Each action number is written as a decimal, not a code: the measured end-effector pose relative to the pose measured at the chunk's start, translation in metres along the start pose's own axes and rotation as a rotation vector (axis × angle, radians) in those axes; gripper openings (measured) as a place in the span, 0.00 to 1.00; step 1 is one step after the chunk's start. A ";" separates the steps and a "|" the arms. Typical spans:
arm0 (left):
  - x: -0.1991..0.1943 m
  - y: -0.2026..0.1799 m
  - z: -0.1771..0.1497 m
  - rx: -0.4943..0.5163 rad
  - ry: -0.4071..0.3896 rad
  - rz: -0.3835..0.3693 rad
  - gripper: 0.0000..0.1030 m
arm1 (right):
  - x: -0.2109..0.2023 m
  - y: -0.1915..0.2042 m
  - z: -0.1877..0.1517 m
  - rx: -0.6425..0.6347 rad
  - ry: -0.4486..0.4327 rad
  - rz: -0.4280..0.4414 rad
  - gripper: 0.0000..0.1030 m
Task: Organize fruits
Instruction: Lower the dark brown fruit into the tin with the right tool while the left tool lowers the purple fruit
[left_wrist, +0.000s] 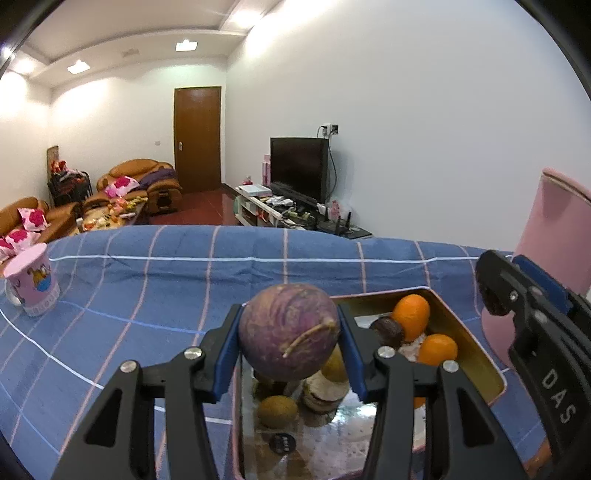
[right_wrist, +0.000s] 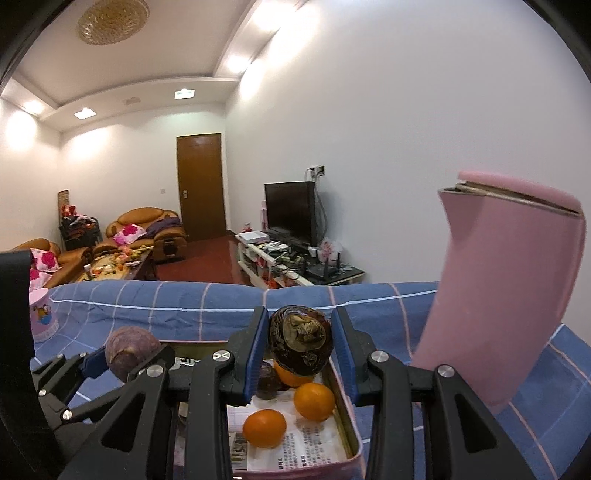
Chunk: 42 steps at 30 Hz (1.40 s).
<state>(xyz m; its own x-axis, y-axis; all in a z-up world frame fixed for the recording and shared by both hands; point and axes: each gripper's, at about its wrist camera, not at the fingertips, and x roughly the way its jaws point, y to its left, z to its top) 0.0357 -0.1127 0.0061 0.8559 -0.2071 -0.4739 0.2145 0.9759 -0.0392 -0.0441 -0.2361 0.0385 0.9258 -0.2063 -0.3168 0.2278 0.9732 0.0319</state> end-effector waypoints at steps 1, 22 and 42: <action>0.001 0.000 0.000 -0.001 0.002 0.001 0.50 | 0.001 -0.001 0.000 -0.002 0.000 0.005 0.36; 0.015 -0.015 0.004 0.002 0.026 0.001 0.50 | 0.003 0.005 -0.003 -0.074 -0.028 -0.034 0.36; 0.022 -0.021 0.004 0.065 0.078 0.005 0.50 | 0.043 -0.009 -0.013 0.002 0.171 0.042 0.37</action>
<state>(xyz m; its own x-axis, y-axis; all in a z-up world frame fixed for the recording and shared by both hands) 0.0519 -0.1377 0.0000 0.8183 -0.1938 -0.5411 0.2424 0.9700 0.0191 -0.0099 -0.2525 0.0120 0.8695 -0.1450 -0.4722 0.1909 0.9803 0.0505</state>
